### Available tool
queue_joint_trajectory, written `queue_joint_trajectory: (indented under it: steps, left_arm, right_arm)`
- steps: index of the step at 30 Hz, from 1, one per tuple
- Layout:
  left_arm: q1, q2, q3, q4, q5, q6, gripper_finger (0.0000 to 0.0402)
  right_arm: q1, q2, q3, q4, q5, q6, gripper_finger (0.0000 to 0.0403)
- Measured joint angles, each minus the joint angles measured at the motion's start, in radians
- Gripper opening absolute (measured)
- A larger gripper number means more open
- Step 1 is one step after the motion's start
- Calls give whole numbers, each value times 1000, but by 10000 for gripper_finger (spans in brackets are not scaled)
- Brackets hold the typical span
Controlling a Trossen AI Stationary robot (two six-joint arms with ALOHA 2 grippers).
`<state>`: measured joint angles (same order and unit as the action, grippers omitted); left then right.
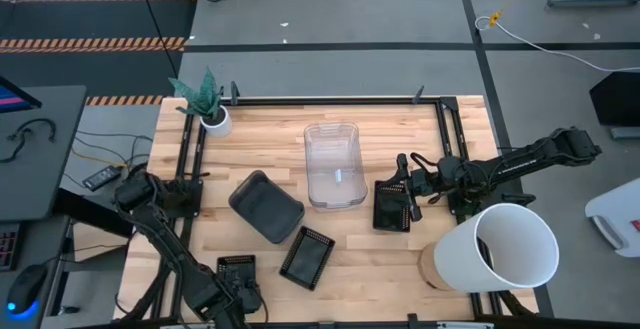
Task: Stack baskets by color
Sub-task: Stack the left black basket on the middle black basket
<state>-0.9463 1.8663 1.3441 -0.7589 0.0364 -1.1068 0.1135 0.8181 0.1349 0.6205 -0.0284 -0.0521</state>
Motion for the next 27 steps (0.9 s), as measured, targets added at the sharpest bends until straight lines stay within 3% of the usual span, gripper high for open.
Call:
queue_joint_trajectory:
  steps: [5, 10, 16, 24, 27]
  left_arm:
    - [0, 39, -1, -1, 11, 4, 220]
    - [0, 69, -1, -16, 19, 4, 206]
    - [0, 75, -1, -23, 21, 4, 143]
    - [2, 68, -1, -21, 76, 20, 16]
    - [4, 42, -1, -20, 116, 19, 10]
  right_arm:
    - [0, 0, 0, 2, 0, 0, 148]
    - [0, 0, 0, 8, 0, 3, 148]
    - [0, 0, 0, 8, 0, 4, 148]
    - [0, 0, 0, 8, 0, 7, 148]
    - [0, 0, 0, 8, 0, 8, 148]
